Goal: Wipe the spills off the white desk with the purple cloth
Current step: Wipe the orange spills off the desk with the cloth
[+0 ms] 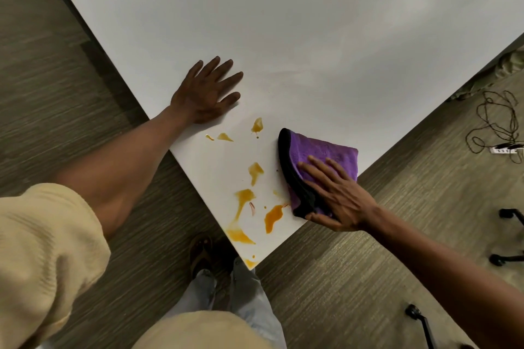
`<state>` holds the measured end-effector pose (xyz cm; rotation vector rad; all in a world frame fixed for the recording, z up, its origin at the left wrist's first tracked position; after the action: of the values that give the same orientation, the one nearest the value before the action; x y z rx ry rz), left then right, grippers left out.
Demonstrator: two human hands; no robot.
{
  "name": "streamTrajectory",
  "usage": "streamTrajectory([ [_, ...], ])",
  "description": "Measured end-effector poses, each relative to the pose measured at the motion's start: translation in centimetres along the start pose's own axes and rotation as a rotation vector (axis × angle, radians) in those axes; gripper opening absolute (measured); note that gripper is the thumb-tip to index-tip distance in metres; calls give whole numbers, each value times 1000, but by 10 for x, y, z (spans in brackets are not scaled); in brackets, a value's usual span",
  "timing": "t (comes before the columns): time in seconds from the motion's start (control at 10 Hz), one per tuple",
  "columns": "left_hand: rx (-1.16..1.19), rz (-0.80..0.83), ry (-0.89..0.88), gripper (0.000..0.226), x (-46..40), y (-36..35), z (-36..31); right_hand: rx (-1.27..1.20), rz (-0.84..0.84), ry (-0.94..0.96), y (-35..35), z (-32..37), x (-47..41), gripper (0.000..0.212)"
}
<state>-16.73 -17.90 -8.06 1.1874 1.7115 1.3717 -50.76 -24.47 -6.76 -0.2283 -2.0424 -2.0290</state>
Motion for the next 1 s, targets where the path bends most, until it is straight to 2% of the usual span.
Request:
streamTrajectory([
  [0.1,-3,5,6,66,-2,-3,1,-84,-76,62,-6,10,-5,71],
  [0.2,1,2,13,66,-2,-4,3,-62,-74,60,-5,11,-7,66],
  [0.4,-1,11,17,68,-3,-5,1,-87,-71,-160,-7,18,-12,65],
  [0.8,-34,31,32,71,-5,-8,2,-319,-126,-690,-6,18,-37,60],
  [0.9,-42,52,24,70,-2,-11,-1,-398,-111,-700,-6,20,-36,61],
  [1.0,-49,58,20,72,-2,-10,-1,-374,-48,-510,-2,15,-27,69],
])
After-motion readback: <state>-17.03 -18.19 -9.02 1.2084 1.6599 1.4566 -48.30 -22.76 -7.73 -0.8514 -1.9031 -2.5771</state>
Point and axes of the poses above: each hand's wrist, its own x-axis away from the middle knuckle, its own y-axis out of the back of the hand, z = x × y, the point moved 9 cm from there along -x, towards the middle knuckle, and after that the axes turned 2 degrees about z, right-handed, at the moved point
